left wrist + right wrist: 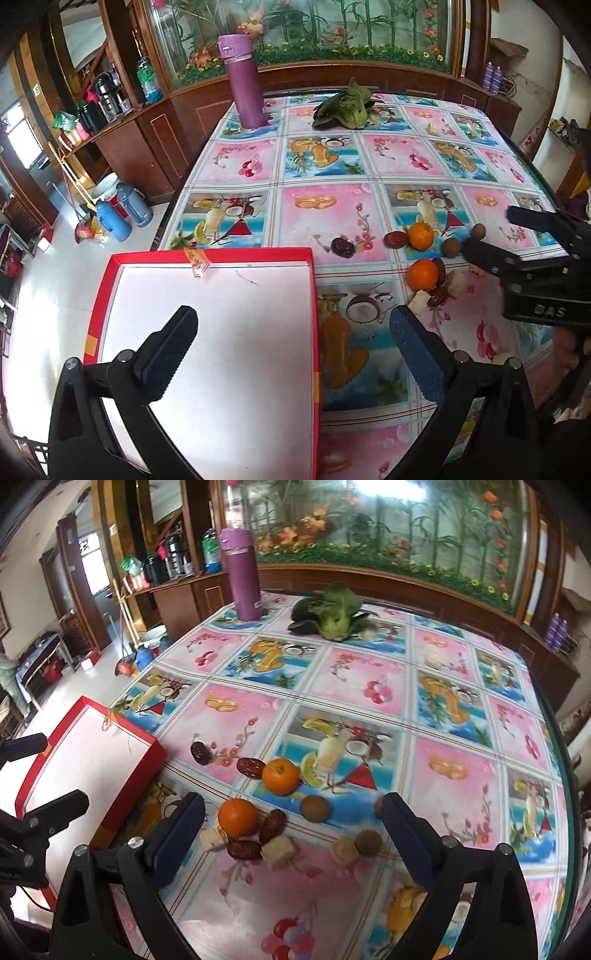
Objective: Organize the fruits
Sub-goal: 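Move the left tool toward an orange while the right tool approaches another orange, then close the left tool on a mandarin orange while the right tool grasps another orange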
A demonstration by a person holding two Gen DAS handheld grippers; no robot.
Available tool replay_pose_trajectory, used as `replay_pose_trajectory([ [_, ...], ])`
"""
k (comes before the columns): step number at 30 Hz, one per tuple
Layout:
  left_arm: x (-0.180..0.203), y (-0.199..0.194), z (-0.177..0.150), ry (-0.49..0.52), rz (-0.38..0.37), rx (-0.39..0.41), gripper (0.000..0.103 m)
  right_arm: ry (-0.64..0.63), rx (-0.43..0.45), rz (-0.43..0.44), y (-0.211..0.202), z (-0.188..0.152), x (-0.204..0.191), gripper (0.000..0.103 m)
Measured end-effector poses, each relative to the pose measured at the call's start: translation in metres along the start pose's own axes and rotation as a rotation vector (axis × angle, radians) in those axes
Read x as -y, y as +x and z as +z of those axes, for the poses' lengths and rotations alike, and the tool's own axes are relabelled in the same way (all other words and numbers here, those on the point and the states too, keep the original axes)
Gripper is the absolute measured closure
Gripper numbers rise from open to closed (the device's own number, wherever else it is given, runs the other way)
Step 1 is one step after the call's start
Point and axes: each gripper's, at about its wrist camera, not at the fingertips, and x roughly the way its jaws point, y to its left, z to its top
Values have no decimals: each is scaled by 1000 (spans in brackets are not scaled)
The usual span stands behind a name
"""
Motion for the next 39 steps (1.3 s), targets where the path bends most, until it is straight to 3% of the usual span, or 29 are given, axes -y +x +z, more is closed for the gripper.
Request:
replay_pose_trajectory([
  [4, 4, -2, 9, 14, -17, 3, 0, -39, -43, 39, 17, 10, 0, 17],
  [9, 11, 3, 6, 14, -72, 21, 1, -70, -116, 76, 43, 17, 3, 39],
  [12, 15, 8, 6, 14, -110, 14, 11, -84, -155, 90, 55, 17, 5, 50],
  [14, 18, 13, 8, 19, -134, -5, 18, -90, -170, 85, 61, 17, 6, 50],
  [24, 36, 33, 19, 45, -215, -61, 20, -92, -249, 85, 85, 15, 4, 51],
  [28, 40, 42, 20, 65, -223, -96, 20, -91, -262, 130, 87, 16, 0, 71],
  [31, 43, 45, 19, 80, -235, -115, 20, -82, -273, 139, 86, 16, 0, 74],
  [39, 58, 57, 25, 105, -270, -146, 20, 49, -196, 158, 52, 10, 37, 74],
])
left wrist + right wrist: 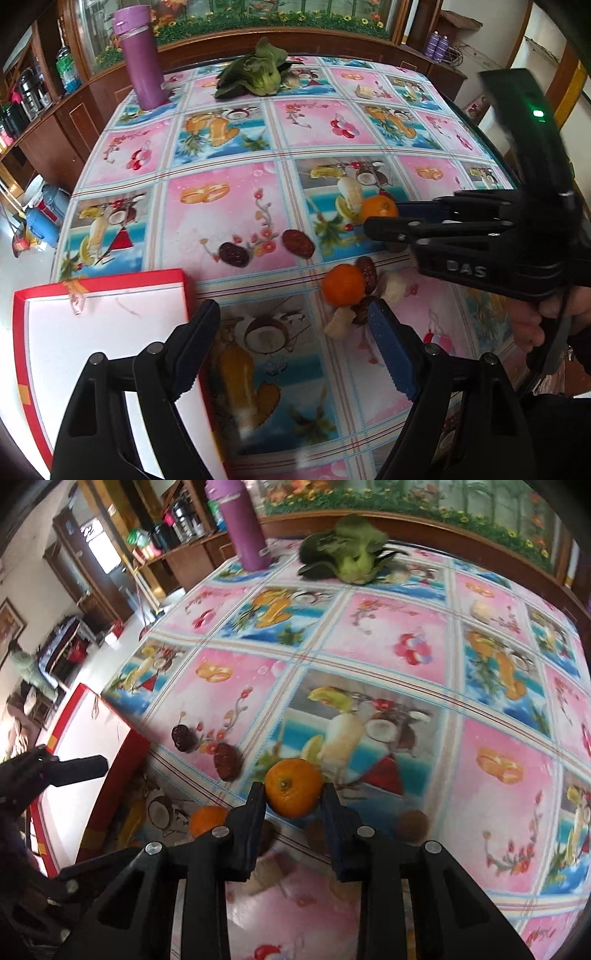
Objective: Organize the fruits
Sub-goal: 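Close the left tool on a mandarin orange while the right tool grasps another orange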
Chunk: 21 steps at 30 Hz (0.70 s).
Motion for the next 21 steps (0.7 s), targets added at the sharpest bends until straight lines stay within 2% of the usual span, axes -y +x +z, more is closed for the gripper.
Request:
replay_pose_trajectory([
  [4, 11, 18, 9, 24, -8, -29, 22, 77, 38, 0, -22, -12, 19, 74],
  [5, 14, 23, 10, 27, -10, -39, 32, 92, 48, -2, -28, -16, 24, 74],
  [7, 16, 33, 13, 30, -12, -67, 44, 112, 58, -8, -34, -19, 28, 74],
  [10, 19, 42, 15, 17, -45, -82, 44, 145, 71, -13, -42, -23, 36, 74],
  [12, 23, 44, 16, 26, -45, -87, 48, 162, 72, -9, -44, -26, 39, 74],
  [14, 26, 49, 16, 25, -71, -101, 61, 175, 73, -3, -43, -26, 40, 74],
  [16, 26, 54, 15, 8, -97, -120, 67, 179, 71, 6, -42, -26, 38, 74],
  [21, 16, 54, 14, -61, -133, -103, 68, 166, 77, 10, -42, -25, 32, 74],
])
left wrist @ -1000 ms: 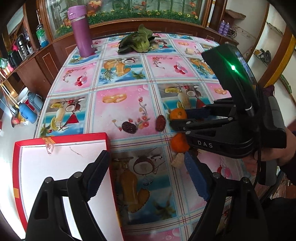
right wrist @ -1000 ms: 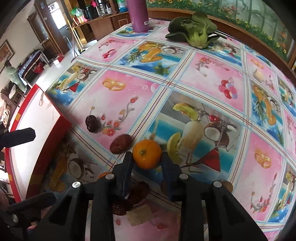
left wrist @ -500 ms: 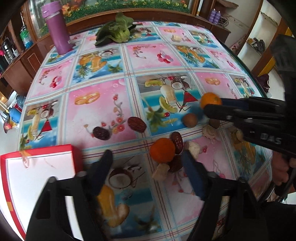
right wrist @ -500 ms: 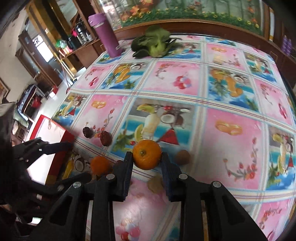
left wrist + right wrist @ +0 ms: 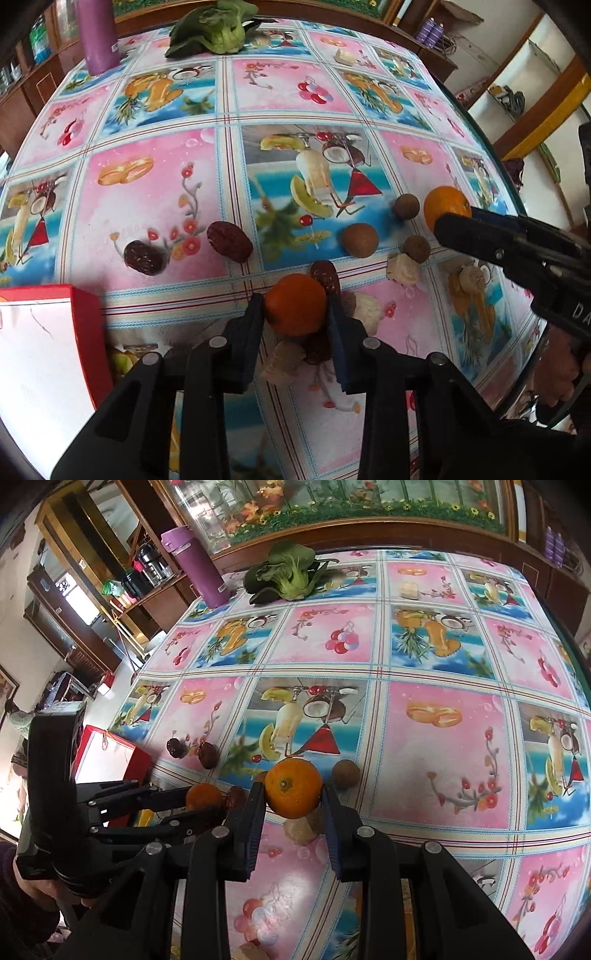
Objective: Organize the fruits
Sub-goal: 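Close the left tool on a mandarin orange while the right tool grasps another orange, then carry both oranges over the red-rimmed white tray and open both tools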
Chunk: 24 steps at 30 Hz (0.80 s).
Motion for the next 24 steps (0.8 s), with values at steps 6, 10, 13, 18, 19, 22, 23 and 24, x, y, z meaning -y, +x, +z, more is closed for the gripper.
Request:
replay_pose_trajectory([
  [6, -6, -37, -5, -41, 53, 93, 68, -57, -9, 36, 4, 1, -25, 74],
  [10, -25, -77, -18, -108, 150, 163, 68, -133, -19, 85, 11, 3, -61, 74],
  [13, -50, -102, -38, -183, 229, 196, 68, -202, -39, 142, 21, 2, -98, 74],
  [18, -102, -126, -87, -340, 338, 171, 68, -326, -86, 241, 41, -8, -167, 74],
  [19, -111, -127, -96, -363, 355, 163, 68, -347, -95, 259, 44, -11, -179, 74],
  [22, -135, -129, -124, -430, 393, 131, 68, -406, -127, 293, 57, -21, -211, 74],
  [23, -141, -129, -132, -447, 401, 119, 68, -425, -143, 300, 62, -25, -220, 74],
  [24, -147, -128, -140, -462, 406, 108, 68, -443, -158, 299, 68, -30, -228, 74],
])
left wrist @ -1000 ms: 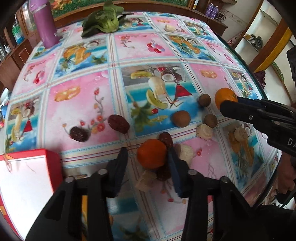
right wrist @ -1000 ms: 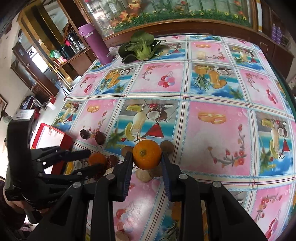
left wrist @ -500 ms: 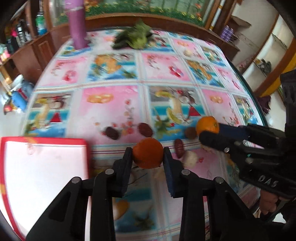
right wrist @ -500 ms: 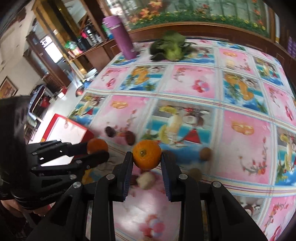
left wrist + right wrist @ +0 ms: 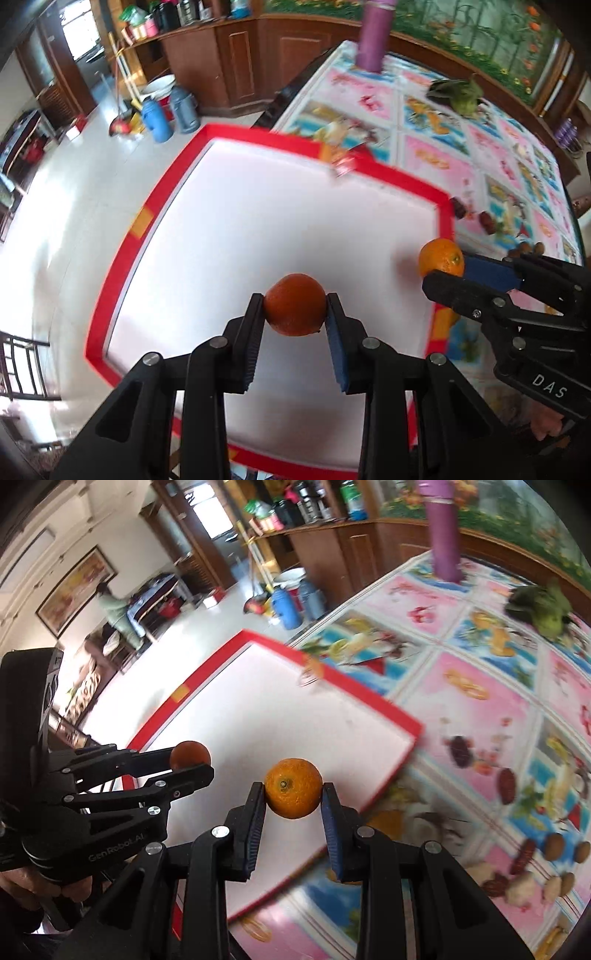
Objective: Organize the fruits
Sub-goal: 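Carry both oranges over the red-rimmed white tray and open both tools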
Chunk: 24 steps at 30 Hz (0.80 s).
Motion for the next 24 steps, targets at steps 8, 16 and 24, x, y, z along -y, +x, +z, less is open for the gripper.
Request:
replay_pose_trajectory([
  [8, -23, 12, -21, -30, 18, -26, 67, -38, -103, -6, 39, -6, -20, 74],
  [16, -17, 16, -17, 13, 69, -18, 56, -42, -125, -26, 37, -6, -23, 71],
  [24, -20, -5, -5, 20, 110, 63, 35, 24, -40, -21, 1, -3, 0, 62],
])
